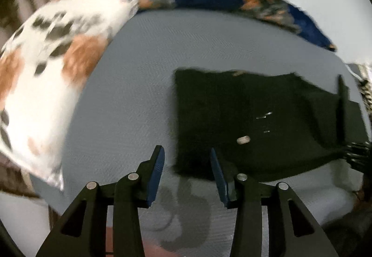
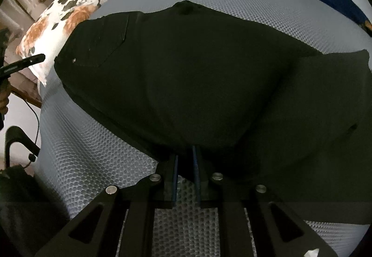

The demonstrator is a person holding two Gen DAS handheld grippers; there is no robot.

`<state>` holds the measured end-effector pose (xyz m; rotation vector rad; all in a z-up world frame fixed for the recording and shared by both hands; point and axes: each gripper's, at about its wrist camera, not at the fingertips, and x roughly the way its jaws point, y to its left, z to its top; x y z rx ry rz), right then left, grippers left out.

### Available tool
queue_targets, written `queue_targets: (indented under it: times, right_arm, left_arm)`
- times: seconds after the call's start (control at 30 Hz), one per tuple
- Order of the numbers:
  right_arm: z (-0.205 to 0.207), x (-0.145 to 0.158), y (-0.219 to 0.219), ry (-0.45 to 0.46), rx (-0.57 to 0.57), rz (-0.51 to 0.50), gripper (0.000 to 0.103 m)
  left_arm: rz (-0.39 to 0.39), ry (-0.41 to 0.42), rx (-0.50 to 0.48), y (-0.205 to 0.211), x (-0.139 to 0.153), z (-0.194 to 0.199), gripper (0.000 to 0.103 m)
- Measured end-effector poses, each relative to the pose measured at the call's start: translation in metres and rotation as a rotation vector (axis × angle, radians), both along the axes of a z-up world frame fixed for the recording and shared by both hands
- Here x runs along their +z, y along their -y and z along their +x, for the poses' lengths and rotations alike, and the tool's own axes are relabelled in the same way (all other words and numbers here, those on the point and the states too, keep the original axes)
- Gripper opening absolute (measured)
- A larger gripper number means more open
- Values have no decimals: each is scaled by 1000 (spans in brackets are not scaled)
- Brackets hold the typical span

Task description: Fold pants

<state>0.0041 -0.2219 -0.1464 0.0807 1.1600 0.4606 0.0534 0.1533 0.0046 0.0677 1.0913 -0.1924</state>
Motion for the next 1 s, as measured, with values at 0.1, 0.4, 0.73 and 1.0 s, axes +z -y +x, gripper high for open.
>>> queue_targets:
  times: [0.1, 0.4, 0.73, 1.0]
  right_arm:
    - [3, 1, 4, -18, -11, 31, 14]
    - [11, 1, 15, -69, -67, 130, 14]
    - [17, 7, 14, -67, -68, 155, 14]
    - [14, 20, 40, -65, -114, 228, 33]
  left_arm:
    - [-52, 62, -138, 41, 14, -6, 43]
    - [-163, 9, -558, 190, -5, -18, 43]
    - [-121, -147, -673, 270, -49, -20, 42]
    - [-150, -157, -607, 270, -56, -14, 14]
